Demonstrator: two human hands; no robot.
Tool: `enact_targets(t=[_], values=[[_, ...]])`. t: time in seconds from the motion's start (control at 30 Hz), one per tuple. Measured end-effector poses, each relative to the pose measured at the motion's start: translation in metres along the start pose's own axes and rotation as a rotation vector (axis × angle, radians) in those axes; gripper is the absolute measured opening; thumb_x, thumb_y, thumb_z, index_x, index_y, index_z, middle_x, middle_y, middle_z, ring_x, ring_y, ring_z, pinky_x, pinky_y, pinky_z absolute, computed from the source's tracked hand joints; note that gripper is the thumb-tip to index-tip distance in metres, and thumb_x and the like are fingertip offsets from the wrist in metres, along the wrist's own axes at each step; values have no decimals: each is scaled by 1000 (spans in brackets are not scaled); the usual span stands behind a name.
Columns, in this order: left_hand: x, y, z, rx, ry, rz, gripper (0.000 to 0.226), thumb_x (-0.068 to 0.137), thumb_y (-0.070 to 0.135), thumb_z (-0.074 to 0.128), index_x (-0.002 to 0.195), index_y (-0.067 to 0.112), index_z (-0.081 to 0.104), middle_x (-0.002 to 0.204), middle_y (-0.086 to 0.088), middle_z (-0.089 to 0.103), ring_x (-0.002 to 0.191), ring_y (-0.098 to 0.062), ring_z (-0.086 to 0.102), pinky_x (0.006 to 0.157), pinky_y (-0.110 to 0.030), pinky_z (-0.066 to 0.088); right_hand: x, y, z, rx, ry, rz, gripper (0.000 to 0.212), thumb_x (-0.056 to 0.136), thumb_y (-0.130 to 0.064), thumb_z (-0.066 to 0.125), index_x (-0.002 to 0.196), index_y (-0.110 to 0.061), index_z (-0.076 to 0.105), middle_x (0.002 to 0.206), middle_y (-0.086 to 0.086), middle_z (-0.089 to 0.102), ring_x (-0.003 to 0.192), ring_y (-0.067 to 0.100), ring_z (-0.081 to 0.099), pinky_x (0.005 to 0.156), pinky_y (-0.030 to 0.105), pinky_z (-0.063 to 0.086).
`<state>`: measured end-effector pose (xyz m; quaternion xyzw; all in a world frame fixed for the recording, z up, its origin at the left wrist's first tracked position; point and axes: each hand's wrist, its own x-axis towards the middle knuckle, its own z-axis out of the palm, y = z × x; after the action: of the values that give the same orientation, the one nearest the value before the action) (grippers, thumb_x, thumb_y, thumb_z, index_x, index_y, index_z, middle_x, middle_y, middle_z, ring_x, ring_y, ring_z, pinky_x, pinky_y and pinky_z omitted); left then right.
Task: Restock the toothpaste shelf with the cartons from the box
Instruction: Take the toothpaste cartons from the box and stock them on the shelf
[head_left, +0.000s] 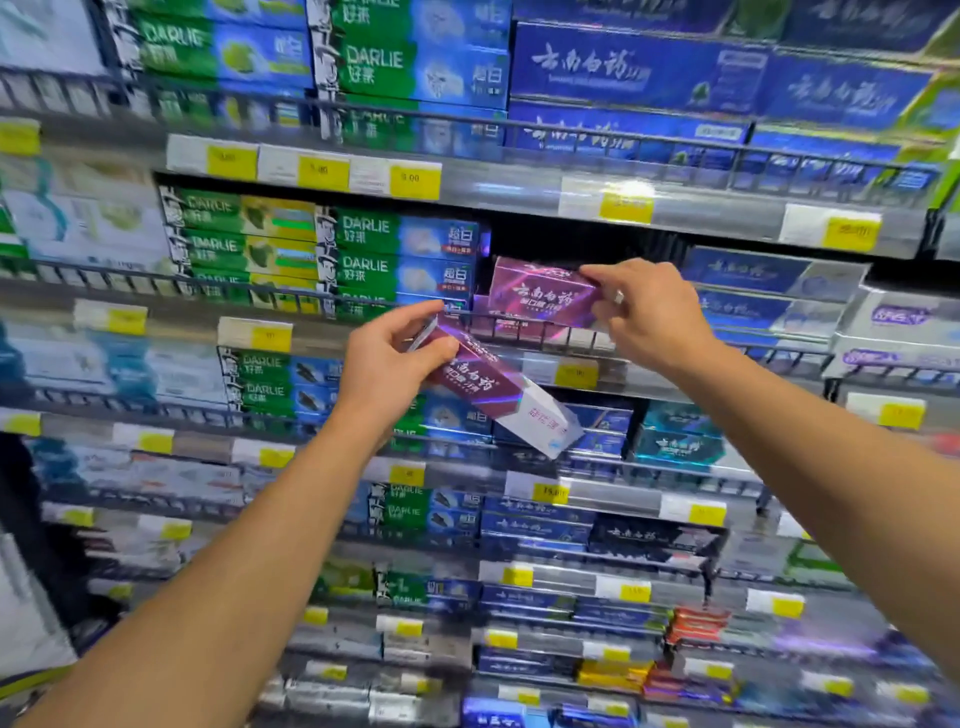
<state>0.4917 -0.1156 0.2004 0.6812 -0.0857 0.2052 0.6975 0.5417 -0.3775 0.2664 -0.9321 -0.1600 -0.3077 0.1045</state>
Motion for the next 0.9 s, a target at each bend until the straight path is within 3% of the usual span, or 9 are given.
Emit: enact_targets(t=[0.37,0.9], values=[[38,-19,-21,-90,-69,-62,38,81,5,72,112,27,67,115,0,67,100,-18,67,73,-37,60,35,-5,35,-137,-116,123,40,92,-28,51,131,-35,55,128,3,61,118,35,53,89,44,44],[51,-21,-14,-111,-66,-76,40,81,1,70,111,26,67,108,1,69,88,-12,71,67,-35,60,52,11,59,33,-232,257,40,90,-22,59,129,-33,57,127,-1,63,122,29,52,101,48,42]])
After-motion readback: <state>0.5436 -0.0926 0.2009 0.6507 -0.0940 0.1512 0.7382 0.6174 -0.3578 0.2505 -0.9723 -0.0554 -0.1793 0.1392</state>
